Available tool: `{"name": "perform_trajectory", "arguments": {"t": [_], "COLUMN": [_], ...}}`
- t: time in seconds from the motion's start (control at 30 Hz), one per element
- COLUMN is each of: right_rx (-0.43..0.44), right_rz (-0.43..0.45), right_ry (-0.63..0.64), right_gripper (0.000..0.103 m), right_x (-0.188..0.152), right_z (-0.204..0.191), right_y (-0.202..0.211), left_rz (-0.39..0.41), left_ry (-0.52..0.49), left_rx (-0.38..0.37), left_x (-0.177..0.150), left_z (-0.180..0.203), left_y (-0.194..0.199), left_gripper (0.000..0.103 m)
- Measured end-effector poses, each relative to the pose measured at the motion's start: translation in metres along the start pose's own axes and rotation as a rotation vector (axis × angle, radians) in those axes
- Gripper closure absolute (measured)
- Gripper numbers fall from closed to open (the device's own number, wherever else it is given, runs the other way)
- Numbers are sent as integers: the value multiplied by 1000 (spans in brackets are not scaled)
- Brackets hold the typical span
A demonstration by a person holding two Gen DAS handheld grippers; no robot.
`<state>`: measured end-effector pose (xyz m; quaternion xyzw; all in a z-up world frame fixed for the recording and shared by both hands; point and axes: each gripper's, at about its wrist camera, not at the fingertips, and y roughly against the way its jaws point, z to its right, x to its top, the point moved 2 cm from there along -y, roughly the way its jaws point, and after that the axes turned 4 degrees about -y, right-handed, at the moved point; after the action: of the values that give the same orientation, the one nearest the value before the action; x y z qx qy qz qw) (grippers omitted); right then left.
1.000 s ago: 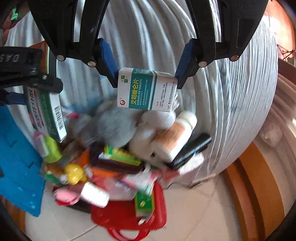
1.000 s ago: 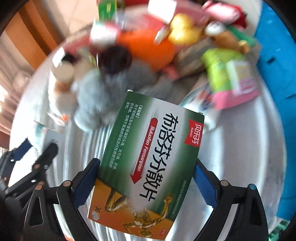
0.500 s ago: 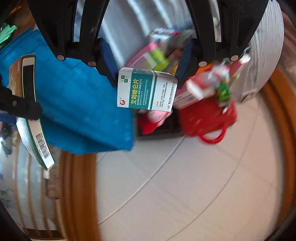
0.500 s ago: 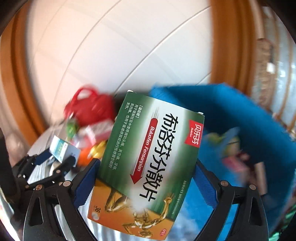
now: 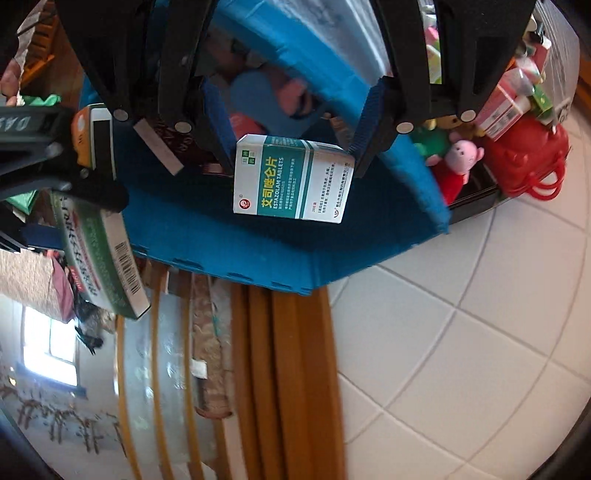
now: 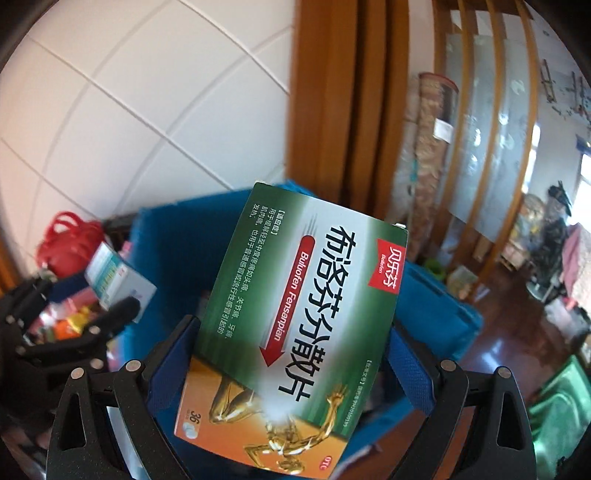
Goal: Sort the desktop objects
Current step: 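Carry both medicine boxes into the blue crate and open both grippers, then return both grippers from the crate to the pile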
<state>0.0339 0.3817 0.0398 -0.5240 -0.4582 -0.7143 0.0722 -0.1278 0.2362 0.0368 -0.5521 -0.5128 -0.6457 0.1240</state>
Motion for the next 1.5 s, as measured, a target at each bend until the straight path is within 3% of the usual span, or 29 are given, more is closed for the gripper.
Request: {"name": "perform_trajectory", "arguments": {"t": [0.27, 0.4, 0.73, 0.87, 0.9, 1.0, 1.27, 1.5], "right_rx": [-14, -15, -20, -40, -42, -48, -57, 106], "right_rz": [-82, -92, -93, -77, -72, -58, 2, 106], "right_ry": [41, 69, 98, 96, 92, 88, 68, 34], "right_gripper": [6, 14, 14, 10, 2, 0, 0, 0], "right_x": [-21, -26, -29, -25, -25, -24, -19, -10], "right_z": [59, 63, 65, 65, 66, 65, 57, 3], "right_y": [-47, -60, -84, -85, -84, -77, -41, 9], "left_rz": [-89, -120, -158, -163, -154, -137, -72, -36], "left_ry": [-46, -54, -47, -48, -49, -52, 8, 96], "left_rx": [9, 15, 31, 19, 23, 39, 81, 214], "left_x": [-1, -2, -5, -5, -5, -6, -17, -55], "left_z": [46, 53, 51, 51, 51, 50, 17, -57], "left_y": [-36, -44, -54, -53, -51, -47, -18, 25], "left_gripper": [43, 43, 41, 20, 18, 10, 9, 9]}}
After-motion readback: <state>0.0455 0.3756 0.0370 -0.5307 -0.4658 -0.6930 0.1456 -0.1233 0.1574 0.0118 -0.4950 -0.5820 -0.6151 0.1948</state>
